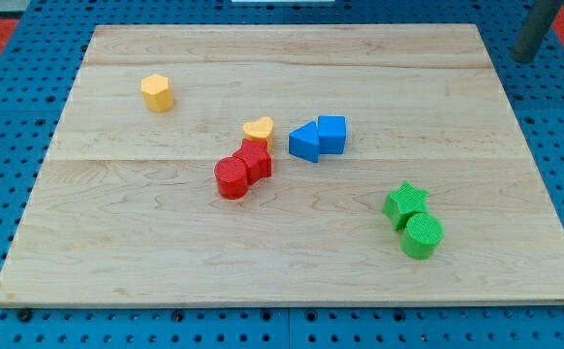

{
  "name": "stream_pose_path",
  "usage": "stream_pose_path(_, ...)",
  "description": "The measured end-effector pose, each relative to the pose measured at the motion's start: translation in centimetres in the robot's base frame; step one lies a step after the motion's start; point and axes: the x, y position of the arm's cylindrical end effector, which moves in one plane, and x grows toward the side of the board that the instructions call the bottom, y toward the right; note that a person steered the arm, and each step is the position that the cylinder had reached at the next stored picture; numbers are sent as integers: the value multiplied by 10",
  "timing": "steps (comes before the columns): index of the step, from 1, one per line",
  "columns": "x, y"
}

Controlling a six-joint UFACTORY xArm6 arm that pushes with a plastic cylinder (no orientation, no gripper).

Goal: Nudge the red star and red circle to the left

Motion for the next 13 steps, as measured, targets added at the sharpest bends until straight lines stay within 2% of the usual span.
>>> stream_pose_path(2,44,8)
stream_pose_path(3,86,-30)
stream_pose_path(5,97,-150)
stream_pose_path(6,134,-187)
stream_pose_path(9,139,-186)
stream_pose_path(10,167,-199)
stream_pose_path(12,174,-276)
stream_pose_path(13,185,-292)
